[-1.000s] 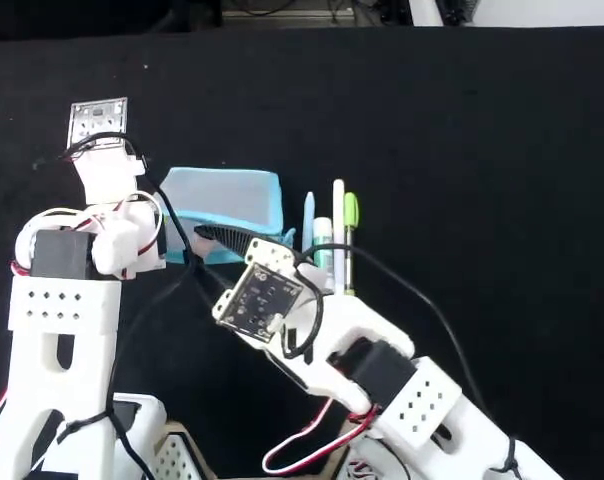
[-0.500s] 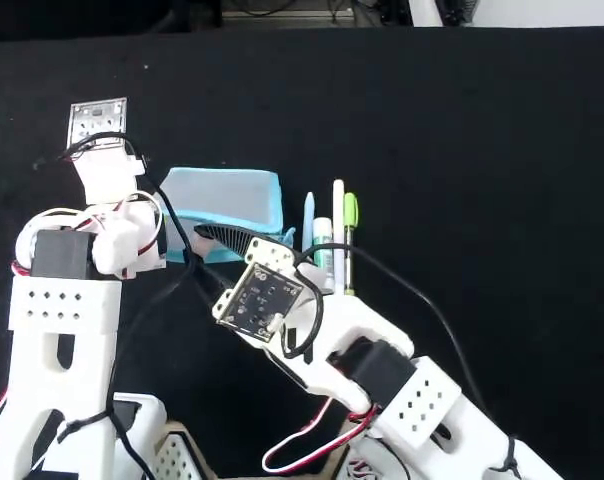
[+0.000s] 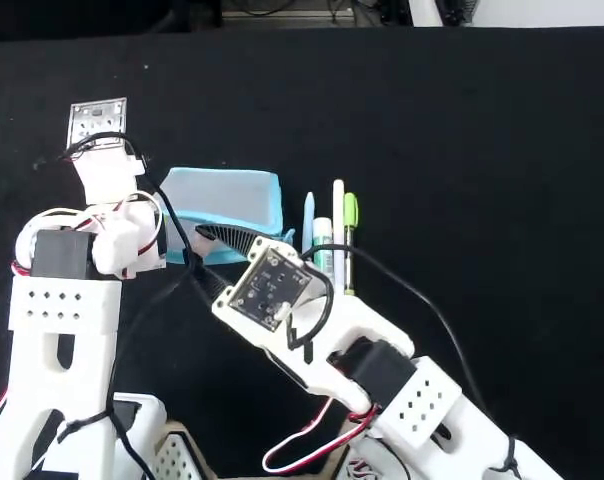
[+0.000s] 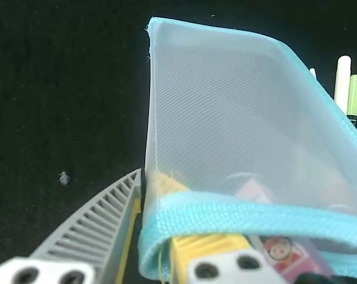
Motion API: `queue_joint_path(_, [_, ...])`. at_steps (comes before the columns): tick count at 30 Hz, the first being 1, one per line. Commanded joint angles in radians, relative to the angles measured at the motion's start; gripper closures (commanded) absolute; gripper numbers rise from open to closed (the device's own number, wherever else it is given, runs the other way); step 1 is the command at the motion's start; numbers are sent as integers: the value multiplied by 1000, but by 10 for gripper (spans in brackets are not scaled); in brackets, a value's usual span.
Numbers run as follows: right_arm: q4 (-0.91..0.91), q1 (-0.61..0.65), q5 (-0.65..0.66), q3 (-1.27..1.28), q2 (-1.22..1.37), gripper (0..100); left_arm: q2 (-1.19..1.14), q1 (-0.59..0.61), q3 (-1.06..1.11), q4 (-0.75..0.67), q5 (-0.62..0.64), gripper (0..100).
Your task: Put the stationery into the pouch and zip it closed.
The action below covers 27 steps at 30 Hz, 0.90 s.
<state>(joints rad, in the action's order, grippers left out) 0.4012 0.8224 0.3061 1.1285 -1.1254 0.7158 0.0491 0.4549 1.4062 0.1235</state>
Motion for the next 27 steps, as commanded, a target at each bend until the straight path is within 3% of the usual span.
queue_joint_path(1, [5, 15, -21, -18, -13, 986, -5, -13, -30, 5, 11, 970])
queue_joint_path(27, [-130, -60, -28, 79, -13, 985, 5, -50, 27, -44, 11, 970])
